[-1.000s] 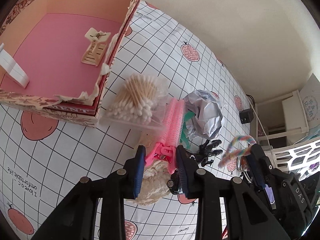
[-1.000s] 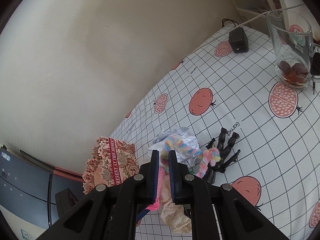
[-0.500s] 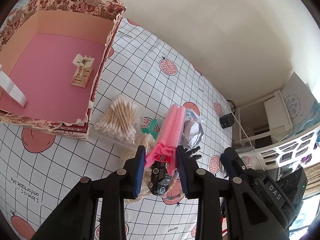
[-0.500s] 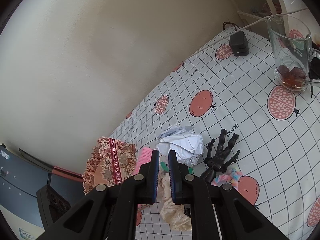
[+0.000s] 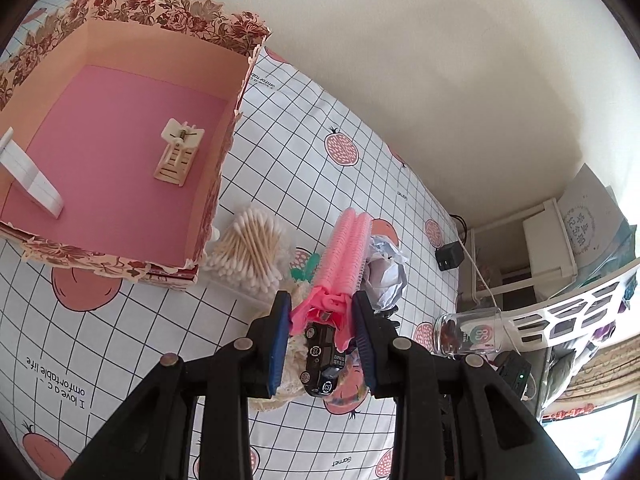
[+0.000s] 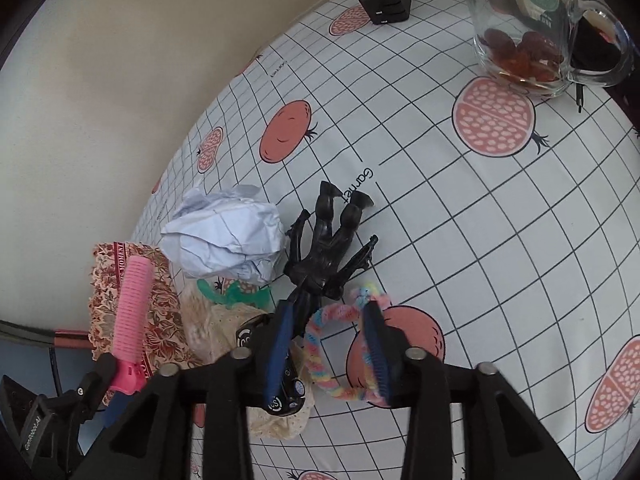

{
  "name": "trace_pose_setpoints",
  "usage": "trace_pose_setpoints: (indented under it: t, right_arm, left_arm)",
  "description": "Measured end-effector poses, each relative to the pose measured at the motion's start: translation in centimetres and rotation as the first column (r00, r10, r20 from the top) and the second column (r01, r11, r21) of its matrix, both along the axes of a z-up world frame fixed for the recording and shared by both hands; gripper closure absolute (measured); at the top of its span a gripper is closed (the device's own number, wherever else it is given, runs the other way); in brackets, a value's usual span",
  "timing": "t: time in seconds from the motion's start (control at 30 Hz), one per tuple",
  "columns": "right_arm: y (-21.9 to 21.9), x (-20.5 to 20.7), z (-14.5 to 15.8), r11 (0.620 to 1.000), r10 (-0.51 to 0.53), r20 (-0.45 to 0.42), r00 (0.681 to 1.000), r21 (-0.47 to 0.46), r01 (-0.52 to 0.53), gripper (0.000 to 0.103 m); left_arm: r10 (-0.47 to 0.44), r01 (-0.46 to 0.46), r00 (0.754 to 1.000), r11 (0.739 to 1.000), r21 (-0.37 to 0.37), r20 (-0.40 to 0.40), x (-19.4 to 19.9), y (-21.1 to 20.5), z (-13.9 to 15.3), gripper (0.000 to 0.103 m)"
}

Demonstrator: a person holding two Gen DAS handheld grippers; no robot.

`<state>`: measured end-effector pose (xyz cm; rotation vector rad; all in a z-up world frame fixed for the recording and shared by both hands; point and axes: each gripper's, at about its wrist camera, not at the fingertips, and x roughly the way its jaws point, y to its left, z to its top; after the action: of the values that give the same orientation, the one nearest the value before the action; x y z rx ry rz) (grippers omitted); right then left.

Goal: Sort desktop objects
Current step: 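Grasp the pink hair roller with the left tool while the right tool lifts the hair tie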

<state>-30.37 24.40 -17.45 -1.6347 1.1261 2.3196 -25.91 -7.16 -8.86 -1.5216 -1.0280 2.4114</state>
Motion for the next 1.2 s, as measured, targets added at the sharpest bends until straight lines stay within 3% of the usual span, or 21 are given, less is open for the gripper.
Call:
trace_pose_setpoints:
  t: [0.17, 0.47, 0.77, 0.87, 0.93, 1.2]
  right_arm:
    - [-0.8, 0.0, 0.7, 0.99, 0.04, 0.027, 0.999, 0.133, -0.044, 0.048]
    - [-2.4, -0.5, -1.3, 0.985, 0.105, 0.122, 0.987, 0.121, -0.12, 0.047]
    - [-4.5, -0.7, -0.9, 0.937, 0.199, 0.153, 0.968, 0.261, -0.233, 0.047]
    - [-4.7, -0.6, -0.9, 0.925, 0.209, 0.16, 0.965, 0.288, -0.248, 0.052]
    - [-4.6, -0.5, -0.9, 0.929, 0.207, 0.156, 0.966, 0.279, -0.244, 0.058]
    - [-2.7, 0.0, -0.6, 0.972, 0.161, 0.105, 0.981, 0.155, -0.176, 0.06]
  left_arm:
    - [0.009, -0.009, 1.0, 1.0, 0.006, 0.005, 0.0, -0.3, 0.0, 0.071]
    - [0.012, -0.012, 1.0, 1.0, 0.011, 0.005, 0.1, -0.5, 0.0, 0.071]
    - [0.012, -0.012, 1.0, 1.0, 0.01, 0.01, 0.0, -0.4, -0.1, 0.071]
    - [0.013, -0.013, 1.0, 1.0, 0.008, 0.01, 0.0, -0.4, -0.1, 0.071]
    - [0.015, -0.015, 1.0, 1.0, 0.008, 0.012, 0.0, -0.4, -0.2, 0.071]
    - [0.015, -0.015, 1.0, 1.0, 0.008, 0.011, 0.0, -0.4, -0.2, 0.071]
